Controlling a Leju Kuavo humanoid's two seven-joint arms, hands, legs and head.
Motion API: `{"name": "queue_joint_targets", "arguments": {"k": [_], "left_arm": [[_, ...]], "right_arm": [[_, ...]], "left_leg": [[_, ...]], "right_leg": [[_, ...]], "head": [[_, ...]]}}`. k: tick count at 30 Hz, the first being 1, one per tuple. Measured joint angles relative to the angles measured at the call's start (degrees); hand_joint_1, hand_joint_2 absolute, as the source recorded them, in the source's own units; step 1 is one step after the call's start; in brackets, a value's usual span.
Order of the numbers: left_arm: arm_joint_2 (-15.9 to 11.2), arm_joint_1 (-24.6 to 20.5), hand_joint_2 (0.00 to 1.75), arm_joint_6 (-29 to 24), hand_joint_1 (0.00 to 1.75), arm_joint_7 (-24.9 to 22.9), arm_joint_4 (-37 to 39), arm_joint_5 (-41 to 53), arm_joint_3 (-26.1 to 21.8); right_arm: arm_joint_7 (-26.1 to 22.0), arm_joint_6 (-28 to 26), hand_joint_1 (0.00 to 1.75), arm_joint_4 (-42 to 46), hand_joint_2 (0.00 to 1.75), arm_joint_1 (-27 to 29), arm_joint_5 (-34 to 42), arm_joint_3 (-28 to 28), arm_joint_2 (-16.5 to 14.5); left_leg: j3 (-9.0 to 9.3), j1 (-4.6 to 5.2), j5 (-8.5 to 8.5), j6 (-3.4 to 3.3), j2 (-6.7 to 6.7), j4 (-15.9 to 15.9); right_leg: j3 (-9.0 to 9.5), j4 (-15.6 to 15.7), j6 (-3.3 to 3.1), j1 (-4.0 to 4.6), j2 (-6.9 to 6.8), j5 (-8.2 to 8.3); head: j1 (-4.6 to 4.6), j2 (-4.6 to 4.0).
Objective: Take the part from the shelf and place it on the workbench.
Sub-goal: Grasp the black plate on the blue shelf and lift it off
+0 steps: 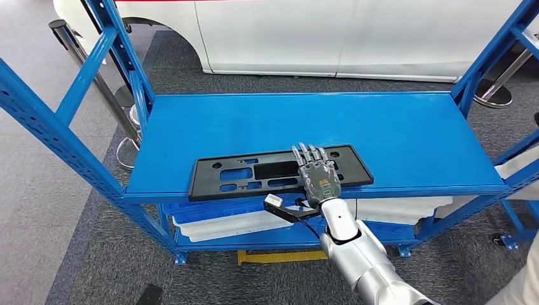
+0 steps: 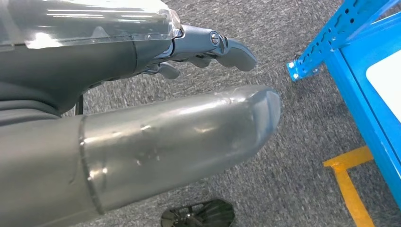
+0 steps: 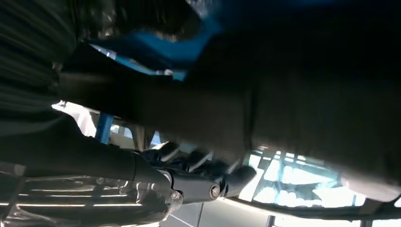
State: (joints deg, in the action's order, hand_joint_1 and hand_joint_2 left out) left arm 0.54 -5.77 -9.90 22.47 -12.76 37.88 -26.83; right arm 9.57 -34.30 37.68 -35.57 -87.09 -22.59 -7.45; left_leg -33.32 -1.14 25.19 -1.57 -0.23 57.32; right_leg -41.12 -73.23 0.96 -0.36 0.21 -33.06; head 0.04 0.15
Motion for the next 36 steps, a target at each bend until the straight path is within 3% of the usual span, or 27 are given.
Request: {"name": "queue_joint_targets", "arguments": {"k": [1, 2, 4, 6, 8, 11, 12, 14, 16, 17, 18, 19, 21, 22, 26, 28, 30, 31, 32, 33, 35, 36], "left_arm": [[0.06, 0.05, 0.00, 0.04, 0.00, 0.01, 0.00, 0.03, -0.08], [0.16, 0.08, 0.00, 0.08, 0.00, 0.02, 0.00, 0.05, -0.15], [0.43, 0.08, 0.00, 0.21, 0.00, 0.09, 0.00, 0.09, -0.23], [0.65, 0.03, 0.00, 0.39, 0.00, 0.18, 0.00, 0.13, -0.26], [0.85, -0.02, 0.00, 0.53, 0.00, 0.21, 0.00, 0.29, -0.29], [1.09, -0.02, 0.00, 0.68, 0.00, 0.23, 0.00, 0.49, -0.33], [1.18, -0.02, 0.00, 0.73, 0.00, 0.25, 0.00, 0.51, -0.34], [1.31, 0.03, 0.00, 0.79, 0.00, 0.25, 0.00, 0.55, -0.37], [1.33, 0.18, 0.00, 0.80, 0.00, 0.23, 0.00, 0.55, -0.44], [1.34, 0.26, 0.00, 0.80, 0.00, 0.22, 0.00, 0.55, -0.50], [1.34, 0.30, 0.00, 0.80, 0.00, 0.22, 0.00, 0.55, -0.56], [1.34, 0.31, 0.00, 0.80, 0.00, 0.21, 0.00, 0.55, -0.61], [1.36, 0.20, 0.00, 0.80, 0.00, 0.21, 0.00, 0.55, -0.66], [1.38, 0.18, 0.00, 0.80, 0.00, 0.21, 0.00, 0.55, -0.67], [1.56, 0.21, 0.00, 0.80, 0.00, 0.20, -0.01, 0.55, -0.68], [1.68, 0.16, 0.00, 0.80, 0.00, 0.20, -0.01, 0.55, -0.69], [1.72, 0.20, 0.00, 0.80, 0.00, 0.19, 0.00, 0.56, -0.72], [1.75, 0.25, 0.00, 0.82, 0.00, 0.19, 0.00, 0.58, -0.73], [1.80, 0.29, 0.00, 0.84, 0.00, 0.19, 0.00, 0.62, -0.74], [1.87, 0.32, 0.00, 0.86, 0.00, 0.19, 0.00, 0.68, -0.74], [2.10, 0.32, 0.00, 0.92, 0.00, 0.19, 0.00, 0.89, -0.75], [2.22, 0.31, 0.00, 0.95, 0.00, 0.21, 0.00, 0.98, -0.78]], "right_arm": [[-0.01, 0.17, 1.21, -0.46, 1.75, 0.02, -0.20, -0.08, -0.01], [-0.01, 0.27, 1.20, -0.83, 1.75, 0.01, -0.42, -0.18, -0.03], [0.01, 0.38, 1.22, -1.37, 1.75, -0.07, -0.73, -0.31, -0.11], [-0.01, 0.42, 1.31, -1.78, 1.75, -0.32, -0.83, -0.50, -0.34], [-0.15, 0.54, 1.42, -2.19, 1.75, -0.61, -1.00, -0.80, -0.73], [-0.49, 0.88, 1.50, -2.69, 1.75, -0.77, -1.31, -1.23, -1.42], [-0.54, 1.02, 1.50, -2.79, 1.75, -0.81, -1.36, -1.40, -1.68], [-0.56, 1.24, 1.50, -3.04, 1.75, -0.83, -1.41, -1.65, -1.98], [-0.58, 1.34, 1.50, -3.30, 1.75, -0.82, -1.46, -1.80, -2.05], [-0.59, 1.36, 1.50, -3.40, 1.75, -0.82, -1.47, -1.87, -2.07], [-0.59, 1.36, 1.50, -3.47, 1.75, -0.83, -1.47, -1.95, -2.09], [-0.59, 1.36, 1.50, -3.51, 1.75, -0.83, -1.47, -2.01, -2.14], [-0.55, 1.36, 1.50, -3.59, 1.75, -0.86, -1.47, -2.06, -2.22], [-0.52, 1.35, 1.51, -3.63, 1.75, -0.87, -1.47, -2.06, -2.26], [-0.48, 1.40, 1.54, -3.80, 1.75, -0.95, -1.47, -2.06, -2.30], [-0.48, 1.50, 1.53, -3.92, 1.75, -0.94, -1.47, -2.06, -2.28], [-0.48, 1.57, 1.52, -4.14, 1.75, -0.87, -1.47, -2.06, -2.26], [-0.48, 1.61, 1.54, -4.25, 1.75, -0.84, -1.47, -2.06, -2.25], [-0.48, 1.66, 1.58, -4.32, 1.75, -0.83, -1.44, -2.06, -2.24], [-0.52, 1.74, 1.62, -4.36, 1.75, -0.84, -1.35, -2.06, -2.23], [-0.98, 1.80, 1.71, -4.26, 1.75, -0.87, -0.55, -2.06, -2.23], [-1.67, 1.62, 1.74, -4.08, 1.75, -0.85, 0.44, -2.06, -2.24]], "left_leg": [[0.00, 0.00, 0.03, 0.02, -0.01, 0.03], [0.04, 0.00, 0.08, 0.06, -0.03, 0.09], [0.17, 0.00, 0.27, 0.28, -0.09, 0.25], [0.03, 0.17, 0.50, 0.74, -0.12, 0.54], [-0.11, 0.30, 0.53, 1.37, -0.13, 0.57], [-0.37, 0.15, 1.52, 2.23, -0.12, 1.60], [-1.21, 0.09, 2.81, 2.44, -0.11, 3.59], [-4.46, 0.01, 6.40, 2.75, -0.07, 10.63], [-7.14, -0.01, 7.98, 2.95, -0.06, 16.04], [-7.09, -0.02, 7.14, 2.96, -0.05, 15.82], [-5.91, -0.03, 5.34, 2.89, -0.03, 13.32], [-3.99, -0.04, 3.29, 2.76, 0.01, 9.31], [-0.76, 0.15, 1.02, 2.34, 0.02, 2.74], [-0.08, 0.28, 0.83, 2.09, -0.01, 1.29], [0.22, 0.13, 0.41, 0.82, 0.03, 0.46], [0.29, -0.07, 0.12, 0.25, 0.17, 0.10], [0.12, -0.02, 0.08, 0.09, 0.21, 0.10], [0.08, 0.00, 0.08, 0.08, 0.21, 0.13], [0.10, 0.01, 0.09, 0.09, 0.19, 0.16], [0.18, 0.01, 0.12, 0.13, 0.14, 0.19], [0.40, 0.05, 0.25, 0.33, 0.03, 0.27], [0.44, 0.14, 0.32, 0.53, -0.02, 0.35]], "right_leg": [[-0.74, -1.36, 0.12, -0.13, -0.01, 0.07], [-0.38, -0.50, 0.16, -0.24, -0.03, 1.22], [2.88, 6.28, -0.01, -0.38, -0.06, 5.11], [5.82, 12.44, -0.51, -0.21, -0.03, 7.13], [6.46, 13.96, -1.14, 0.15, 0.03, 7.04], [6.93, 14.70, -2.30, -0.13, -0.06, 7.37], [7.12, 14.99, -2.69, -0.29, -0.14, 7.50], [7.23, 15.08, -3.13, -0.20, -0.27, 7.50], [7.24, 14.95, -3.22, -0.08, -0.28, 7.40], [7.28, 14.85, -3.21, -0.05, -0.26, 7.32], [7.35, 14.71, -3.14, -0.05, -0.22, 7.20], [7.42, 14.54, -3.00, -0.04, -0.17, 7.04], [7.40, 14.18, -2.53, 0.17, -0.02, 6.76], [7.35, 14.10, -2.26, 0.26, 0.05, 6.73], [7.12, 13.59, -1.11, 0.23, 0.18, 6.25], [5.03, 9.07, -0.58, 0.05, 0.13, 3.37], [1.36, 1.56, -0.18, -0.10, 0.09, -0.12], [0.12, -0.97, -0.07, -0.17, 0.09, -0.74], [-0.13, -1.45, -0.04, -0.22, 0.09, -0.23], [0.80, 0.43, -0.11, -0.27, 0.08, 1.34], [4.82, 8.35, -0.56, -0.26, 0.09, 5.19], [6.46, 11.74, -0.82, -0.15, 0.10, 6.37]], "head": [[0.00, 0.00], [0.00, 0.00], [0.01, 0.00], [-0.01, 0.00], [-0.04, 0.00], [-0.05, 0.00], [-0.05, 0.00], [-0.06, 0.00], [-0.06, 0.00], [-0.06, 0.00], [-0.06, 0.00], [-0.06, 0.00], [-0.06, 0.00], [-0.05, 0.00], [-0.04, 0.00], [-0.03, 0.00], [-0.03, 0.00], [-0.03, 0.00], [-0.02, 0.00], [-0.02, 0.00], [-0.02, 0.00], [-0.03, 0.00]]}}
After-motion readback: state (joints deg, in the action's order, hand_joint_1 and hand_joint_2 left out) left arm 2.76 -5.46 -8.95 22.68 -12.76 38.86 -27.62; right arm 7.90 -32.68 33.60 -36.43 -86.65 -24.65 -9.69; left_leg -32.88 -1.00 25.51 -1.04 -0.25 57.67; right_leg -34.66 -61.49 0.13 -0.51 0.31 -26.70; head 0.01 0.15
